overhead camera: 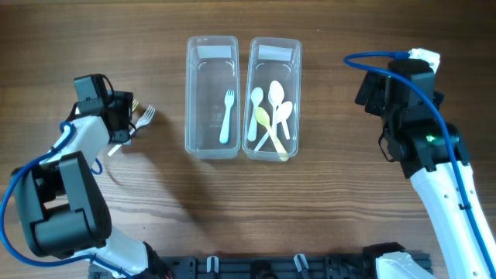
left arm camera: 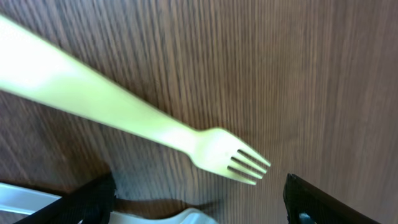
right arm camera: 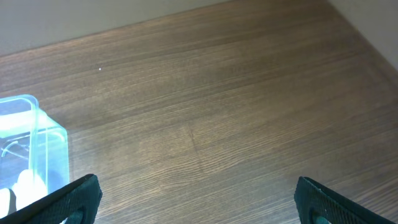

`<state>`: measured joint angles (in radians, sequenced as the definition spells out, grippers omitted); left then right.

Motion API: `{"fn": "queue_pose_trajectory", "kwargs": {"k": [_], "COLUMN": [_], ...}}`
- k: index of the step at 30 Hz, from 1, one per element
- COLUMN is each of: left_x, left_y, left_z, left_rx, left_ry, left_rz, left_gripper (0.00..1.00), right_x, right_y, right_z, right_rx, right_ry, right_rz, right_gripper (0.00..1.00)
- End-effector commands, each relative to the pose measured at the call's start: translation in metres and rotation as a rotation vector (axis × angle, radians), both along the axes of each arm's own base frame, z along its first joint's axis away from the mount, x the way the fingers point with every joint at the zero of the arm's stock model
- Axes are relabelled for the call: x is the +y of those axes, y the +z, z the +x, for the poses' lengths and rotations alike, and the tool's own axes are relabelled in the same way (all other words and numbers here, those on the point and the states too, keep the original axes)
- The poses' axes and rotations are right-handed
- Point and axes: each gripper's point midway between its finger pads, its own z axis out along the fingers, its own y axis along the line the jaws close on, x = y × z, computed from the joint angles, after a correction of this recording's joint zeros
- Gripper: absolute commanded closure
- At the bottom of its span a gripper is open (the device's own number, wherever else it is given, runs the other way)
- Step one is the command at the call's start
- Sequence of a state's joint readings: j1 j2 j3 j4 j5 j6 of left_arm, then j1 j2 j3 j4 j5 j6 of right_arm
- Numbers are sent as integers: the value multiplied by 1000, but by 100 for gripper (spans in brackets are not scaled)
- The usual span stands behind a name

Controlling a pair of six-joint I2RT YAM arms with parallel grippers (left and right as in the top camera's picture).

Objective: Pack container
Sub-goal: 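Grasp the white fork with the left gripper and lift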

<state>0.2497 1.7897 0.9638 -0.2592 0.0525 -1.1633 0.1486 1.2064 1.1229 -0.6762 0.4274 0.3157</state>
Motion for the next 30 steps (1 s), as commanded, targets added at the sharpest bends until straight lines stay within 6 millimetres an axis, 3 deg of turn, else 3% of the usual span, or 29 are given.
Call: {"fn": "queue_pose_trajectory", "kwargs": {"k": [1,6,9,11,16,18,20,23,25,30], "left_x": [-17,-17,-8,2,19,16,13,0,-13,-36], "left_y": [-21,-8,10,31,115,142,155,158,149,118], "left_z": [-26,-28,-23,-20,-16,-23,-30,-33,-32,-29], "left_rx": [100,86,43,-4,-180,-213,-207,-187,-172,-158], "left_ry": [-28,-29,-12,-15,-117,-218,-323,-609,-817,-1149], "left_rz": [-65,-60,-3,71,303,394,475,599,647,665], "left_gripper": [12,12,12,10,4,15,23,18,18,16], "right_x": [-3,-3,-3,-3,-3,-3,-3,-3,-3,-3], "right_y": [7,7,7,7,7,7,7,7,7,7], "right_z": [2,2,2,2,2,2,2,2,2,2], "right_rx": [-16,-16,-16,-16,-16,-16,-16,-16,-17,-16], "right_ry": [-13,-13,-13,-13,-13,-13,-13,-13,-13,-13], "right_rz": [-10,-10,-10,-10,-10,-10,-10,-10,-10,-10], "right_gripper": [0,0,0,0,0,0,0,0,0,0]}}
